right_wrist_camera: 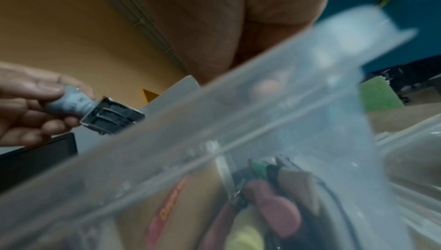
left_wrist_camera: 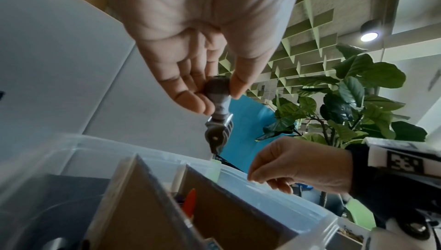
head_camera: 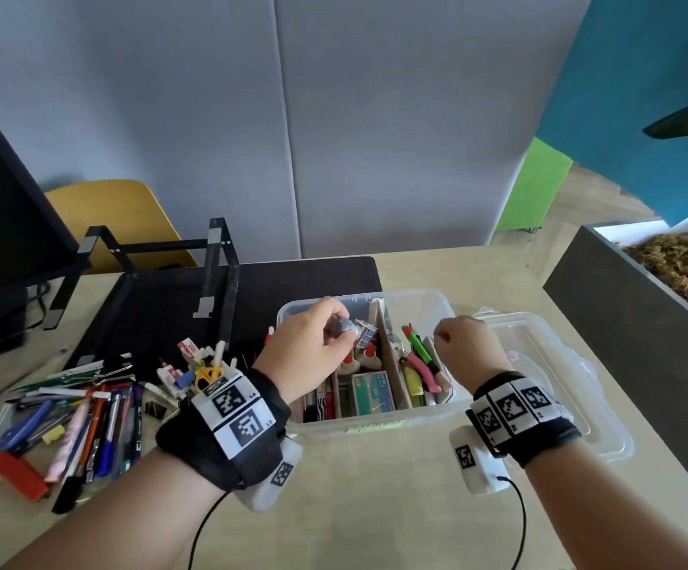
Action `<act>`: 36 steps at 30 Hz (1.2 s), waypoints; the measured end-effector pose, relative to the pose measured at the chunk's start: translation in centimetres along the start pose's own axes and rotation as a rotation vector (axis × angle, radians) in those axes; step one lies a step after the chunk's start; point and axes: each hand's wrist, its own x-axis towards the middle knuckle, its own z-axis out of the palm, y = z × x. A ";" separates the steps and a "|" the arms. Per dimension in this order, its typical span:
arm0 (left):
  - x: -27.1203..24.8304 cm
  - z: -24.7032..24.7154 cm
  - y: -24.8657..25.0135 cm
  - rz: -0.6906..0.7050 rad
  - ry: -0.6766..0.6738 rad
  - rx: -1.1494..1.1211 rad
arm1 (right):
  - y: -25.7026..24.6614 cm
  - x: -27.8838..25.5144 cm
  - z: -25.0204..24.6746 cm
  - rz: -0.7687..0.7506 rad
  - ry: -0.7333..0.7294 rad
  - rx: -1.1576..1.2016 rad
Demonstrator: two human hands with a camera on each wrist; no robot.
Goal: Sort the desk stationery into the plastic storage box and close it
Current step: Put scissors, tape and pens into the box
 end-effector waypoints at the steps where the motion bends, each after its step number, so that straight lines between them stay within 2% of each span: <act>1: 0.2 0.3 0.4 0.005 -0.019 -0.004 | 0.4 0.0 0.0 -0.019 0.048 0.070; 4: 0.8 1.5 1.9 0.004 -0.115 0.010 | 1.7 -0.2 0.3 -0.015 0.150 0.237; 10: 1.5 4.6 4.2 0.071 -0.302 0.160 | 2.6 -0.7 0.9 -0.017 0.214 0.371; 18: 1.4 8.0 4.5 0.196 -0.363 0.486 | 3.2 -1.1 1.4 -0.041 0.252 0.453; 23: 1.5 9.0 4.4 0.158 -0.469 0.594 | 3.2 -1.1 1.6 -0.035 0.252 0.471; 32: 1.9 10.8 4.5 0.155 -0.443 0.478 | 3.2 -1.1 1.8 -0.046 0.275 0.488; 36: 1.9 11.1 4.5 0.161 -0.431 0.519 | 3.3 -1.1 1.8 -0.049 0.277 0.484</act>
